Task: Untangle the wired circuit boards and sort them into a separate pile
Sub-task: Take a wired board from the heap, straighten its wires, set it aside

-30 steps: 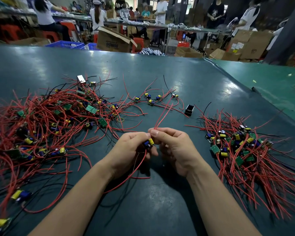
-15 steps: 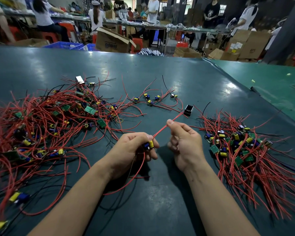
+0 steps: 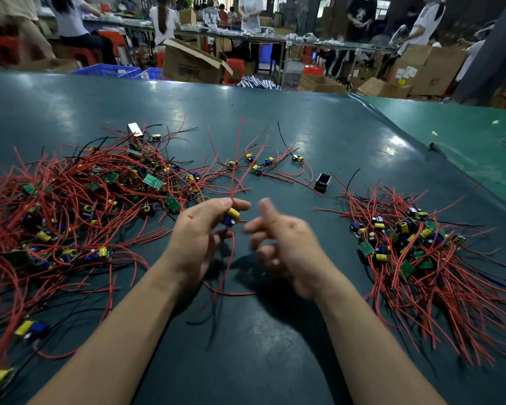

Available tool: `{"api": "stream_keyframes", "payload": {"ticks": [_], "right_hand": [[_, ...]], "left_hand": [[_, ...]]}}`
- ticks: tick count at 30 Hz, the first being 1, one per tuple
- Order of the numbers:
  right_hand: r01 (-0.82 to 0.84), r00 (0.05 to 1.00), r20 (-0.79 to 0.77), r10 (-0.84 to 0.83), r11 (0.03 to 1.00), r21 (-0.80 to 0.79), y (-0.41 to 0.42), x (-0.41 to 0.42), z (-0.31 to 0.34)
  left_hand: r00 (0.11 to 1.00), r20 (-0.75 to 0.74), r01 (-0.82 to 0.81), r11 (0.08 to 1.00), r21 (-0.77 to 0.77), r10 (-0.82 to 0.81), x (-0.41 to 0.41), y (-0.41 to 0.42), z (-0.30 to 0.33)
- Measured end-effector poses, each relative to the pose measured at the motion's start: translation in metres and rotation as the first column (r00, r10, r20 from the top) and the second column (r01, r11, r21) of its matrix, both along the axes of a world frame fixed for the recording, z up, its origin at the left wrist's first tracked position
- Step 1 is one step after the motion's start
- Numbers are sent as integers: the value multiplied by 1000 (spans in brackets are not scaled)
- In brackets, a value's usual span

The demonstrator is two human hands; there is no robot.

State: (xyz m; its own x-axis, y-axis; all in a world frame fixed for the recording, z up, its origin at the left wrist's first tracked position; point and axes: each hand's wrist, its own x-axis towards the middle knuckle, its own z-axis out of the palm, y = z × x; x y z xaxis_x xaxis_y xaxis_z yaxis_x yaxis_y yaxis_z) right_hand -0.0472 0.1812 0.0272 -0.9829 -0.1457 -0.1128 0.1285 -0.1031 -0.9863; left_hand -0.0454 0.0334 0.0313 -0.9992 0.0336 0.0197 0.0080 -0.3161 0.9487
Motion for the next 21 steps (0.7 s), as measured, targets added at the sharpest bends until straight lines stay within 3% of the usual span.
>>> {"api": "stream_keyframes", "payload": {"ticks": [2, 4, 6, 9, 12, 16, 19, 21], "right_hand": [[-173, 983, -54, 174, 985, 23, -10, 8, -2], [-169, 983, -68, 169, 986, 10, -9, 8, 0], [-84, 995, -53, 82, 996, -39, -3, 6, 3], [170, 974, -122, -190, 972, -160, 2, 0, 8], [445, 848, -137, -512, 828, -340, 11, -7, 14], [719, 559, -6, -829, 489, -494, 30, -10, 16], [785, 513, 264, -817, 323, -528, 42, -11, 11], [798, 544, 352, -762, 340, -498, 45, -12, 7]], "left_hand": [[998, 6, 62, 998, -18, -62, 2, 0, -2], [991, 12, 136, 991, -5, -136, 4, 1, -3], [995, -5, 103, 994, -27, -103, 3, -1, -2], [975, -157, -193, 956, -223, 160, -4, -7, -2], [865, -330, -466, 851, -244, 379, -11, -13, -5], [763, -411, -624, 734, -268, 499, -18, -23, -9], [741, -443, -663, 654, -364, 504, -19, -30, -11], [713, -486, -700, 562, -442, 506, -18, -35, -11]]}}
